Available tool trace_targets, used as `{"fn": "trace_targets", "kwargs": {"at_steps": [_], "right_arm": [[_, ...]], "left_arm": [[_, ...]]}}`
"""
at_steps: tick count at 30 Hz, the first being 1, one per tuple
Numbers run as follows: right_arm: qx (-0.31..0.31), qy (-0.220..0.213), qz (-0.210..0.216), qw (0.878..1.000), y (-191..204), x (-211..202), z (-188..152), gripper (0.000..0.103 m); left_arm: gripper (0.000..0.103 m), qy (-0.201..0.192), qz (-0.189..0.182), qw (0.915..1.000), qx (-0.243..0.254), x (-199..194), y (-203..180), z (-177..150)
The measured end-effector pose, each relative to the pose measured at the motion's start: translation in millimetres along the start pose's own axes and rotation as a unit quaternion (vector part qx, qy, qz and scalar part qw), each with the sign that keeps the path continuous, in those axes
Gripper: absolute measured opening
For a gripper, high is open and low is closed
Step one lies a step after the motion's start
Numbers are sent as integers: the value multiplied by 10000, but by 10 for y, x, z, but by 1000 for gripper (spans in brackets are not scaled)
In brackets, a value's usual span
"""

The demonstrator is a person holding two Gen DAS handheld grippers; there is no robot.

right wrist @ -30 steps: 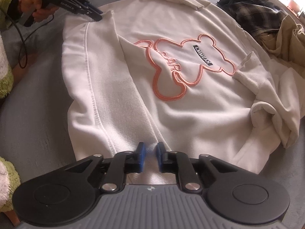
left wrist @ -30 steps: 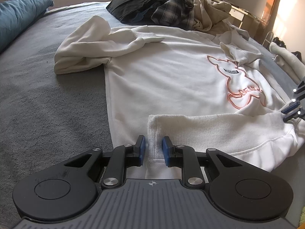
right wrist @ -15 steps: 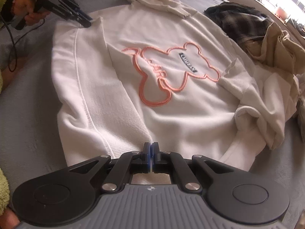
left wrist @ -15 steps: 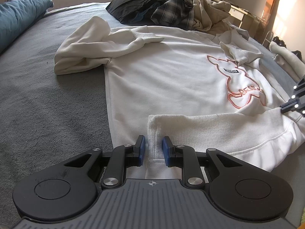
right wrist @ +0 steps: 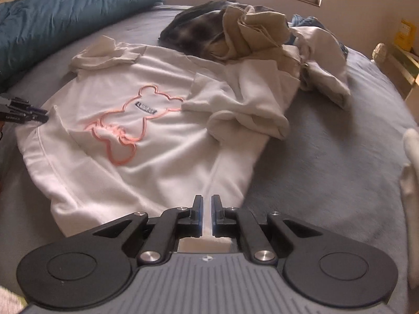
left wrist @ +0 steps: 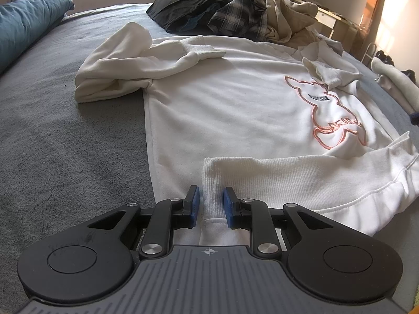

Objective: Fold clothes

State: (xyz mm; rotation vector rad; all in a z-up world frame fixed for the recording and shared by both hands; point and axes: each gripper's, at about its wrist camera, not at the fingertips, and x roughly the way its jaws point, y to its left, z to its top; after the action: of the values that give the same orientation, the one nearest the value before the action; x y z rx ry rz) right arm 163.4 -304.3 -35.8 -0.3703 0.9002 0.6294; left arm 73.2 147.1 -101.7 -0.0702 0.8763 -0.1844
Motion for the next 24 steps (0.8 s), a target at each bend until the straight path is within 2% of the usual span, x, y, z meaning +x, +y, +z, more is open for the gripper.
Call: {"fn": "trace_targets", "kwargs": {"at_steps": [3, 7, 10, 11, 15, 19, 24], "right_arm": [[-345, 82, 64, 9994, 97, -22, -68, 7], [-1290, 353, 203, 9908, 355, 137, -86, 8], [-1796, 580, 244, 9817, 459, 250, -100, 21], [-1905, 634, 258, 9793, 469, 275, -98, 22], [-2231, 762, 246, 9715, 458, 324, -47, 23], [-2297, 828, 281, 9693, 417, 335, 19, 23], [-2616, 1065, 318, 9588, 458, 420, -55, 22]], "left_arm": [[21, 6, 13, 10000, -23, 7, -3, 1], [21, 24, 30, 10000, -2, 11, -8, 9], [21, 38, 38, 10000, -30, 10, -6, 13], [21, 42, 43, 10000, -41, 10, -5, 13], [21, 29, 66, 10000, -43, 8, -12, 5], [22, 29, 48, 10000, -73, 9, -5, 3], [22, 10, 54, 10000, -72, 9, -9, -7]]}}
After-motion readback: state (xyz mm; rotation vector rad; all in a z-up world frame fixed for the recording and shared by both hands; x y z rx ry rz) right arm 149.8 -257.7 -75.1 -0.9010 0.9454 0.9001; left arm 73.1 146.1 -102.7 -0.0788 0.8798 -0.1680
